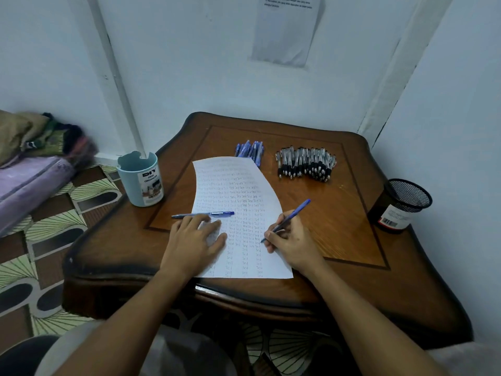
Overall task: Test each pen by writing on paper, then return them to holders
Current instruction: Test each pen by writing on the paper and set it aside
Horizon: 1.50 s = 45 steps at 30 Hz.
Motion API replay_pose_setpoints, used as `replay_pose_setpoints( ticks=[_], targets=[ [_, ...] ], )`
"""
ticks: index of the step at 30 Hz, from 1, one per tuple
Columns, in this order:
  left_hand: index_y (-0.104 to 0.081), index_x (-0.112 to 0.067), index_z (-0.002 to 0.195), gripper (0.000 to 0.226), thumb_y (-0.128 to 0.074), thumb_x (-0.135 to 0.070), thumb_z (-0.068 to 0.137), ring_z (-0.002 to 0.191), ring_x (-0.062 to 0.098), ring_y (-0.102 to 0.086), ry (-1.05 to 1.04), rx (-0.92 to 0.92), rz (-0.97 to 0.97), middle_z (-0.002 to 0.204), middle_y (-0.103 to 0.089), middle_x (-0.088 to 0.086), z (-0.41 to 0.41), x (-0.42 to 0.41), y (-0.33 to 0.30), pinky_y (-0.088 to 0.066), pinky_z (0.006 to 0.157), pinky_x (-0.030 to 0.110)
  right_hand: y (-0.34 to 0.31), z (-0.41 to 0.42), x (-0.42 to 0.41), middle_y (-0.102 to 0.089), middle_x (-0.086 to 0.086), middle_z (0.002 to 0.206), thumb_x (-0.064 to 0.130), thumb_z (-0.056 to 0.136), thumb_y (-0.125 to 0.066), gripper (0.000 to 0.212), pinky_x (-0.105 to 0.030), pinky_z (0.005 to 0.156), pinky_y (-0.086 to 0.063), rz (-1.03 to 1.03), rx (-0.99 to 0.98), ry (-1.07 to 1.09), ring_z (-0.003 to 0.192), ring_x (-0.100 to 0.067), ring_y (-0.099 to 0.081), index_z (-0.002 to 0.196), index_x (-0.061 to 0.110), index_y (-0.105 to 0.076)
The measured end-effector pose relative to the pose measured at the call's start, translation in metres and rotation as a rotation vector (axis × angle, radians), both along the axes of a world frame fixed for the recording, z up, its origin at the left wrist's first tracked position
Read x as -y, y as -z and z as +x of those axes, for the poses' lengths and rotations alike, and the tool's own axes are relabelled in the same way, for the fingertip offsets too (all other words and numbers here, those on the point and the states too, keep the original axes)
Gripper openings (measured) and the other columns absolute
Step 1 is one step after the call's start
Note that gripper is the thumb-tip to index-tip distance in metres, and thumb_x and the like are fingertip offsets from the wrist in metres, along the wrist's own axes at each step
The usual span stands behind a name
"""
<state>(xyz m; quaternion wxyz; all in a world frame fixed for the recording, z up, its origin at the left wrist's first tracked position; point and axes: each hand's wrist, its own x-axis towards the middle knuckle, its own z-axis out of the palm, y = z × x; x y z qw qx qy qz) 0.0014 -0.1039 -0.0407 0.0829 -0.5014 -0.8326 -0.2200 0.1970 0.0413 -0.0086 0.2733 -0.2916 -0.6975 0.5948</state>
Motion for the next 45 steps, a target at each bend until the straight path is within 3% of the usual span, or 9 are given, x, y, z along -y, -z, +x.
replay_pose_setpoints(
  ticks=[13,27,37,40,43,45],
  targets=[
    [-0.071,-0.033,0.116,0.056,-0.035,-0.063,0.085,0.116,0.016,-0.049,0.002,0.001,-0.003,0.123,-0.061,-0.008,-0.002,-0.001,0.002,-0.033,0.100,0.039,-0.001,0.001,-0.002,-0.055,-0.016,0.082,-0.010,0.094,-0.057,0.031,-0.032,0.057,-0.051,0.015,0.005,-0.021,0.067,-0.030,-0.057,0.096,0.014,-0.038],
    [-0.072,-0.034,0.114,0.054,-0.038,-0.062,0.084,0.113,0.016,-0.051,0.003,-0.005,0.016,0.121,-0.061,-0.009,-0.002,-0.002,0.002,-0.033,0.098,0.040,0.002,0.004,-0.005,-0.060,-0.011,0.077,-0.006,0.093,-0.062,0.030,-0.037,0.056,-0.049,-0.044,-0.044,0.023,0.064,-0.031,-0.060,0.097,0.014,-0.041],
    [-0.071,-0.035,0.113,0.052,-0.038,-0.063,0.084,0.113,0.014,-0.049,0.000,0.006,0.017,0.120,-0.059,-0.011,-0.003,-0.002,0.002,-0.032,0.098,0.039,-0.001,0.001,-0.005,-0.060,-0.011,0.078,-0.007,0.092,-0.061,0.030,-0.037,0.055,-0.050,-0.022,0.023,0.016,0.063,-0.028,-0.061,0.097,0.014,-0.041],
    [-0.071,-0.035,0.112,0.052,-0.039,-0.062,0.083,0.112,0.014,-0.049,0.002,0.006,0.024,0.119,-0.060,-0.011,-0.002,-0.002,0.003,-0.033,0.097,0.040,-0.003,0.000,-0.005,-0.059,-0.014,0.077,-0.007,0.094,-0.058,0.027,-0.034,0.049,-0.048,-0.060,-0.001,0.036,0.059,-0.027,-0.058,0.096,0.013,-0.040],
    [-0.070,-0.036,0.114,0.055,-0.036,-0.064,0.082,0.115,0.013,-0.048,0.008,0.029,0.006,0.122,-0.058,-0.013,-0.003,-0.001,0.000,-0.029,0.100,0.038,-0.007,-0.001,-0.005,-0.061,-0.019,0.073,0.014,0.104,-0.050,0.014,-0.031,0.042,-0.045,-0.216,-0.083,0.057,0.053,-0.028,-0.058,0.093,0.011,-0.043],
    [-0.069,-0.037,0.116,0.057,-0.034,-0.065,0.082,0.118,0.012,-0.046,0.010,0.043,-0.008,0.123,-0.058,-0.013,-0.004,-0.001,-0.002,-0.028,0.101,0.038,-0.012,-0.002,-0.006,-0.064,-0.020,0.070,0.037,0.107,-0.039,0.035,-0.030,0.041,-0.045,-0.325,-0.122,0.071,0.051,-0.031,-0.060,0.088,0.008,-0.046]
  ],
)
